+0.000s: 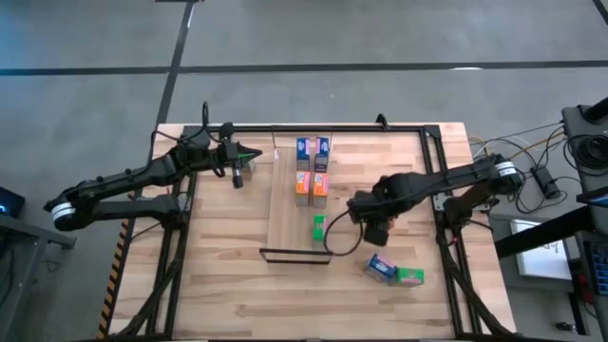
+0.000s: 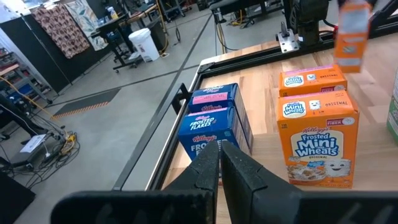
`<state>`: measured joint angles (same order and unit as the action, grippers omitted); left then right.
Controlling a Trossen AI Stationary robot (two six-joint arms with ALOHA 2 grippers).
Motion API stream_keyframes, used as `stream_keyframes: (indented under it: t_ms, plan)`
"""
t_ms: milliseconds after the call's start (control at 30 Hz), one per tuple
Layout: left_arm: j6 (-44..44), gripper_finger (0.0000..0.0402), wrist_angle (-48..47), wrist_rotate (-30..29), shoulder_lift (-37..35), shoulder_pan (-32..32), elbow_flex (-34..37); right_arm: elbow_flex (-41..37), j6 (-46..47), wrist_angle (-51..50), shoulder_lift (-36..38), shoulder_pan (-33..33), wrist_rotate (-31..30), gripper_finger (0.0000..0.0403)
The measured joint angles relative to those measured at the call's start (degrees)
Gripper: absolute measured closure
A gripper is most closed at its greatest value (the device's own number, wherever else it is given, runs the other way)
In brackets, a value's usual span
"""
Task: Stack cereal on shelf
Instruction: Put the orange cereal box on the shelf aligned with the other orange cereal boxes
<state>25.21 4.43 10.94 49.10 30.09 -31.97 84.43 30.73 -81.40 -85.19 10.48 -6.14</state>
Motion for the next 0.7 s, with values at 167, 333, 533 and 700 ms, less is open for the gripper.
stream_keyframes:
  t_ms: [167, 333, 533, 700]
  plan:
    - [0.0, 0.0401, 0.0, 0.0, 0.0, 0.0, 0.0, 7.9, 3.0, -0.8, 0.0, -0.7, -9.7, 0.0268]
    - [0.0, 0.0401, -0.1, 0.0, -0.1, 0.0, 0.0, 14.7, 4.7, -1.1, 0.0, -1.1, -16.3, 0.0268]
    - [0.0, 0.0401, -0.1, 0.0, -0.1, 0.0, 0.0, 21.0, 4.6, 0.2, 0.2, -1.1, -23.2, 0.0268]
    - [0.0, 0.0401, -0.1, 0.0, -0.1, 0.0, 0.0, 23.3, 0.9, 8.3, 0.2, -1.1, -23.9, 0.0268]
